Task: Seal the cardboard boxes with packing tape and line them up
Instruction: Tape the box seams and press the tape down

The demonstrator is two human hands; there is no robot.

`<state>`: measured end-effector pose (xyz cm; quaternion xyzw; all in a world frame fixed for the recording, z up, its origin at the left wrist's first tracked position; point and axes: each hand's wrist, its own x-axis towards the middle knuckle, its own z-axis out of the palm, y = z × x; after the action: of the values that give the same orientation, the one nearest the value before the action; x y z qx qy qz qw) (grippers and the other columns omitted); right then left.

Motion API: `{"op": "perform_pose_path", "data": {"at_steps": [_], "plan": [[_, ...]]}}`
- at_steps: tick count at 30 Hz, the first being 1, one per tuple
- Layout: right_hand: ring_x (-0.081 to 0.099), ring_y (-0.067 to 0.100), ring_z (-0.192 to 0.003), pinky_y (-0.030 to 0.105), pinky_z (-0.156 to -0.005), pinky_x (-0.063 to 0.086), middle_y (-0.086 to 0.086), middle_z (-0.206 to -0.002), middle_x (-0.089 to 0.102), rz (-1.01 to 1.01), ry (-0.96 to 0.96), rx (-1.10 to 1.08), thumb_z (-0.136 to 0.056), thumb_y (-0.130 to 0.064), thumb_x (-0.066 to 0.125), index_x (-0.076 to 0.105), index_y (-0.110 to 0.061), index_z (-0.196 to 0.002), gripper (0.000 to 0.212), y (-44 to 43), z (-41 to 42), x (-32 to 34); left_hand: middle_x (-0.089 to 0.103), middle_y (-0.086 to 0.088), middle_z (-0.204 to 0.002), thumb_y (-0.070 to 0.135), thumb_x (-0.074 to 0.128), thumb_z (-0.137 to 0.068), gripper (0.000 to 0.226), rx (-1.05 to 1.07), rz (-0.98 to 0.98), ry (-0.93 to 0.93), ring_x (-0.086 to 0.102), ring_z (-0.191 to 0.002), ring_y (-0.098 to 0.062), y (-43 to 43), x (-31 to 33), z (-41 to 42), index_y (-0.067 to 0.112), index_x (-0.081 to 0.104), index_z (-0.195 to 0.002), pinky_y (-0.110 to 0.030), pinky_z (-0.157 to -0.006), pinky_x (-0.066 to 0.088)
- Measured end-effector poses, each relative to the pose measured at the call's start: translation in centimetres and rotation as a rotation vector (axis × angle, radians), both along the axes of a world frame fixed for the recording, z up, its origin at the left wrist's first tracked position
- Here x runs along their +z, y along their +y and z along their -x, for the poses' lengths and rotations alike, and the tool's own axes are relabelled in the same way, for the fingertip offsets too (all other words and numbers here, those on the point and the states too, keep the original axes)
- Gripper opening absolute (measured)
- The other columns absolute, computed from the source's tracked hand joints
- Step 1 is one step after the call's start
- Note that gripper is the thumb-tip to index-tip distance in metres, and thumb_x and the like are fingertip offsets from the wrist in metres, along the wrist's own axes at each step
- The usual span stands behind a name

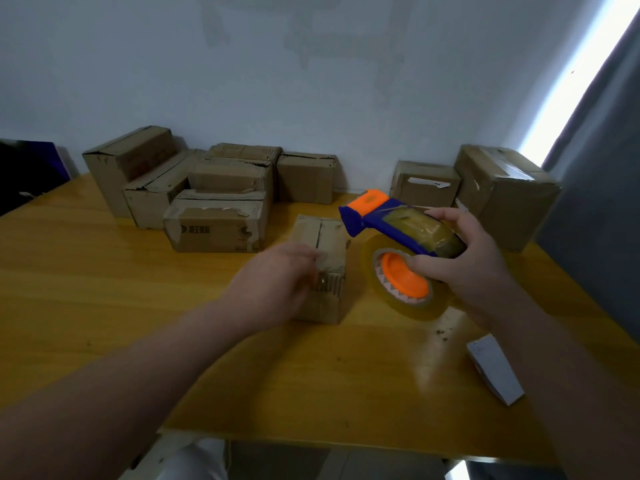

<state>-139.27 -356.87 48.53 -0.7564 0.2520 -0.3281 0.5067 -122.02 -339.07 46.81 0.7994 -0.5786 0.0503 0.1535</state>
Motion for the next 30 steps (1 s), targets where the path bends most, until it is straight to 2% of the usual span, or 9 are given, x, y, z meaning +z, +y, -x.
{"op": "perform_pose_path", "data": {"at_steps": [2,4,7,9,13,17,21,25,30], "plan": [[0.062,0.014,-0.094,0.029,-0.065,0.057,-0.006,-0.111,0.055,-0.021,-0.034,0.053,-0.065,-0.003,0.083,0.053,-0.03,-0.118,0.067,-0.1,0.6,0.3,0.057,0.011,-0.117,0.02,0.053,-0.094,0.018,0.151,0.258,0.264,0.053,-0.101,-0.005,-0.4,1.1,0.3,0.024,0.061,-0.109,-0.019,-0.084,0.047],[0.064,0.014,-0.093,0.024,-0.061,0.055,-0.003,-0.113,0.057,-0.04,-0.063,0.113,-0.058,-0.01,0.084,0.054,-0.03,-0.12,0.071,-0.1,1.0,0.5,0.061,0.006,-0.106,0.025,0.053,-0.095,0.022,0.262,0.426,0.673,0.058,-0.091,-0.009,-1.1,2.5,0.2,0.018,0.06,-0.115,-0.023,-0.076,0.052],[0.066,0.007,-0.089,0.019,-0.06,0.053,-0.004,-0.108,0.06,-0.041,-0.118,0.186,-0.054,-0.014,0.077,0.055,-0.029,-0.117,0.069,0.3,1.3,0.9,0.065,-0.009,-0.103,0.038,0.053,-0.094,0.039,0.313,0.377,1.437,0.064,-0.093,-0.022,-1.9,4.5,-0.1,0.006,0.059,-0.116,-0.034,-0.073,0.057],[0.066,0.007,-0.092,0.02,-0.061,0.053,-0.004,-0.109,0.059,-0.036,-0.134,0.238,-0.052,-0.015,0.08,0.056,-0.03,-0.116,0.07,0.5,1.5,1.1,0.066,-0.009,-0.092,0.042,0.055,-0.092,0.043,0.261,0.289,1.638,0.064,-0.083,-0.021,-2.1,5.1,-0.3,0.003,0.063,-0.108,-0.032,-0.066,0.058],[0.063,0.009,-0.098,0.022,-0.064,0.054,-0.008,-0.113,0.057,-0.019,-0.114,0.306,-0.044,-0.032,0.082,0.058,-0.036,-0.113,0.073,0.7,1.7,1.3,0.06,-0.003,-0.068,0.021,0.061,-0.09,0.015,0.252,0.314,1.671,0.058,-0.06,-0.011,-2.2,5.3,0.0,0.007,0.064,-0.091,-0.024,-0.056,0.056],[0.063,0.007,-0.096,0.024,-0.065,0.055,-0.019,-0.105,0.059,0.028,-0.085,0.32,-0.053,-0.019,0.08,0.057,-0.039,-0.113,0.068,0.5,1.7,1.3,0.059,0.0,-0.058,0.009,0.058,-0.09,0.008,0.284,0.327,1.541,0.055,-0.05,-0.006,-1.8,5.0,-0.2,0.008,0.064,-0.085,-0.021,-0.053,0.053],[0.061,0.0,-0.095,0.019,-0.065,0.054,-0.024,-0.103,0.057,0.094,0.092,0.406,-0.05,-0.033,0.08,0.055,-0.045,-0.116,0.071,0.1,1.5,2.1,0.061,-0.002,-0.062,0.012,0.059,-0.09,0.009,0.358,0.362,1.364,0.056,-0.055,-0.009,-0.9,4.4,-0.7,0.008,0.064,-0.084,-0.025,-0.058,0.049],[0.06,0.004,-0.095,0.023,-0.07,0.056,-0.027,-0.114,0.051,0.153,0.293,0.411,-0.048,-0.042,0.079,0.054,-0.058,-0.113,0.071,-1.9,2.7,3.7,0.063,0.0,-0.058,0.011,0.061,-0.089,0.005,0.577,0.548,1.28,0.054,-0.058,-0.01,1.3,3.6,-3.5,0.009,0.063,-0.085,-0.026,-0.062,0.051],[0.062,0.014,-0.091,0.032,-0.073,0.058,-0.017,-0.113,0.054,0.18,0.454,0.434,-0.055,-0.031,0.074,0.054,-0.055,-0.112,0.065,-3.1,3.1,3.6,0.063,-0.003,-0.064,0.015,0.066,-0.087,0.009,0.621,0.555,1.275,0.053,-0.06,-0.012,2.0,0.8,-2.9,0.007,0.064,-0.083,-0.027,-0.06,0.05]]}}
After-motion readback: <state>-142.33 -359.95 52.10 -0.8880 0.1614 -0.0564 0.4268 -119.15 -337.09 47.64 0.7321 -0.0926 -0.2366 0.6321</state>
